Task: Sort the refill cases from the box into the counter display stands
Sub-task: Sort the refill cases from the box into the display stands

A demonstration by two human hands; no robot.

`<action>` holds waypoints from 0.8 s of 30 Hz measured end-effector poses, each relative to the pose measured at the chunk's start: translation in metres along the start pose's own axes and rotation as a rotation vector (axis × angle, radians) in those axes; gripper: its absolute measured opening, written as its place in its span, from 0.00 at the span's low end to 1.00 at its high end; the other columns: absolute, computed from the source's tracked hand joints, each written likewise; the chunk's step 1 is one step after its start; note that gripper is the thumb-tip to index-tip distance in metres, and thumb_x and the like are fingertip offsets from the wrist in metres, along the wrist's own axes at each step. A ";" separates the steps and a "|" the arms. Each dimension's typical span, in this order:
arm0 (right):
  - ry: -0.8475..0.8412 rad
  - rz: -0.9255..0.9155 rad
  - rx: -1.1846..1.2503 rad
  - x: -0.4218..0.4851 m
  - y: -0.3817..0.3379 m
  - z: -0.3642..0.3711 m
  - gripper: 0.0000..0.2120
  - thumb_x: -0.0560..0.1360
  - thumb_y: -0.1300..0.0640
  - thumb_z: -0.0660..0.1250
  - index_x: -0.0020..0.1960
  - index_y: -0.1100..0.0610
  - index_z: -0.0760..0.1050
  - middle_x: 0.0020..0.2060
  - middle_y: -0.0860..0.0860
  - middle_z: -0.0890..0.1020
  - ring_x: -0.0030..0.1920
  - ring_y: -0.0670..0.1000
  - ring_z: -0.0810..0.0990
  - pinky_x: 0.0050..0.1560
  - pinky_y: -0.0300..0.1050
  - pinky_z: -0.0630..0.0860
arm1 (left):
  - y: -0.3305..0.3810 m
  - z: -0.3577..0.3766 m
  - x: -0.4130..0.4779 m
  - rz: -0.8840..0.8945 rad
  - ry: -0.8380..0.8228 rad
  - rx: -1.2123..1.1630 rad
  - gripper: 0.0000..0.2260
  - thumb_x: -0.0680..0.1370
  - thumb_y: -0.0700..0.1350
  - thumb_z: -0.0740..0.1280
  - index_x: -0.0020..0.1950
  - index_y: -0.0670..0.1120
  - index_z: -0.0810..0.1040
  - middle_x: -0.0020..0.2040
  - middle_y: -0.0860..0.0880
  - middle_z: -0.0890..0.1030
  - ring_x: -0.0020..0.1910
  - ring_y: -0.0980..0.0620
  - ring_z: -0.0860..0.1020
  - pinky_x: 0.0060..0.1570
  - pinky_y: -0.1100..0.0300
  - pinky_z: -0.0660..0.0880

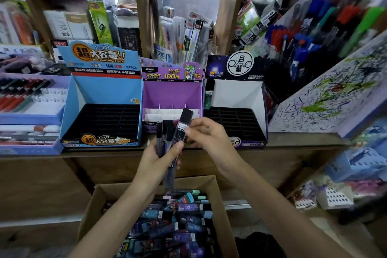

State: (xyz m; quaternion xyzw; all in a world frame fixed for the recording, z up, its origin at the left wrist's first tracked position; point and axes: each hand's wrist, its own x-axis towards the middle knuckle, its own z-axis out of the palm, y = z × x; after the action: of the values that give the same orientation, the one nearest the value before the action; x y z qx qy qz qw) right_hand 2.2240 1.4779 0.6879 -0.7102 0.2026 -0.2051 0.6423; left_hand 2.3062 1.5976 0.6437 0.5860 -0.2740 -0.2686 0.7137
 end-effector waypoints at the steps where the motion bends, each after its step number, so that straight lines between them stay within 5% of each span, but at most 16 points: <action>1: 0.017 0.008 0.012 0.000 0.000 0.002 0.07 0.76 0.62 0.66 0.53 0.63 0.74 0.41 0.53 0.80 0.42 0.47 0.80 0.49 0.49 0.78 | -0.001 0.001 0.000 -0.001 -0.013 0.011 0.11 0.70 0.50 0.68 0.48 0.46 0.74 0.31 0.55 0.79 0.30 0.57 0.77 0.32 0.65 0.75; 14: 0.240 0.034 0.217 0.023 -0.018 -0.041 0.06 0.75 0.66 0.65 0.52 0.62 0.74 0.45 0.55 0.82 0.41 0.48 0.81 0.42 0.39 0.77 | 0.004 -0.007 0.009 0.009 -0.015 -0.002 0.13 0.74 0.53 0.62 0.51 0.45 0.73 0.35 0.52 0.81 0.32 0.56 0.77 0.34 0.63 0.77; 19: 0.517 -0.159 -0.094 0.056 -0.024 -0.087 0.06 0.75 0.64 0.67 0.49 0.57 0.73 0.44 0.54 0.80 0.41 0.48 0.81 0.44 0.42 0.77 | 0.003 -0.021 0.011 0.003 0.025 0.000 0.12 0.74 0.54 0.62 0.49 0.47 0.73 0.34 0.54 0.80 0.31 0.57 0.78 0.33 0.64 0.77; 24: 0.478 -0.254 -0.319 0.085 -0.012 -0.099 0.07 0.75 0.62 0.68 0.47 0.52 0.72 0.43 0.50 0.78 0.46 0.52 0.79 0.48 0.44 0.76 | 0.005 -0.027 0.007 0.013 0.021 0.022 0.12 0.73 0.54 0.62 0.50 0.47 0.74 0.34 0.54 0.80 0.32 0.57 0.78 0.34 0.65 0.77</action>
State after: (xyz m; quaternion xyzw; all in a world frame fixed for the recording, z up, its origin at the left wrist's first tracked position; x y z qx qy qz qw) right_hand 2.2408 1.3499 0.7112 -0.7533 0.2873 -0.4103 0.4261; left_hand 2.3305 1.6123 0.6449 0.5951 -0.2730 -0.2548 0.7117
